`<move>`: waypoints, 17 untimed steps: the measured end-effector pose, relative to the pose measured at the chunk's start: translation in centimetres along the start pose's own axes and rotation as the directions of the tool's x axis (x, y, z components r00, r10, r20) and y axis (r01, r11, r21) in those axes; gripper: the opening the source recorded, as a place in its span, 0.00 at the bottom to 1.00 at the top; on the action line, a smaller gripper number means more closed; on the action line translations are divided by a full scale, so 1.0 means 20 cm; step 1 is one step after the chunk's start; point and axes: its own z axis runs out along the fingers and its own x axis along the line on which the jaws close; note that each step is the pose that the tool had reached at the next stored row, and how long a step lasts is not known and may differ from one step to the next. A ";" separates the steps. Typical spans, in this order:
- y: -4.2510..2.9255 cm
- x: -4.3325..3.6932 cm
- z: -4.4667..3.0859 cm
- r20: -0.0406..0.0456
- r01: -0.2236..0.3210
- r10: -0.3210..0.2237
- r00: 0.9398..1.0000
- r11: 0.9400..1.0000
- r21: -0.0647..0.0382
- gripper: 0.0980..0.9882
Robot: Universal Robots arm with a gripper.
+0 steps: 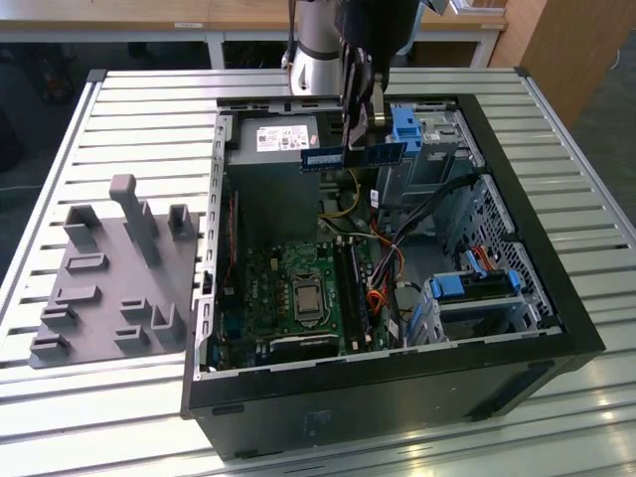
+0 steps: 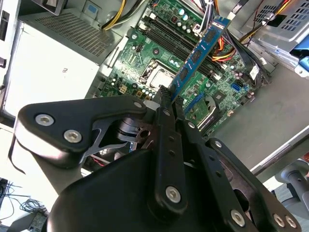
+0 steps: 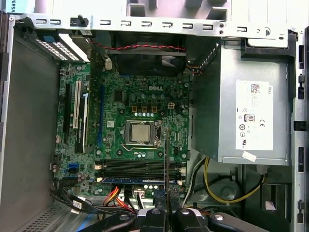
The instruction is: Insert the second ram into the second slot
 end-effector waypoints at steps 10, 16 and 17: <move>0.000 0.011 0.000 0.000 0.000 0.000 1.000 1.000 0.000 0.04; 0.001 0.020 0.000 0.000 0.000 0.000 1.000 1.000 0.000 0.04; 0.001 0.022 0.000 0.000 0.000 0.000 1.000 1.000 0.000 0.04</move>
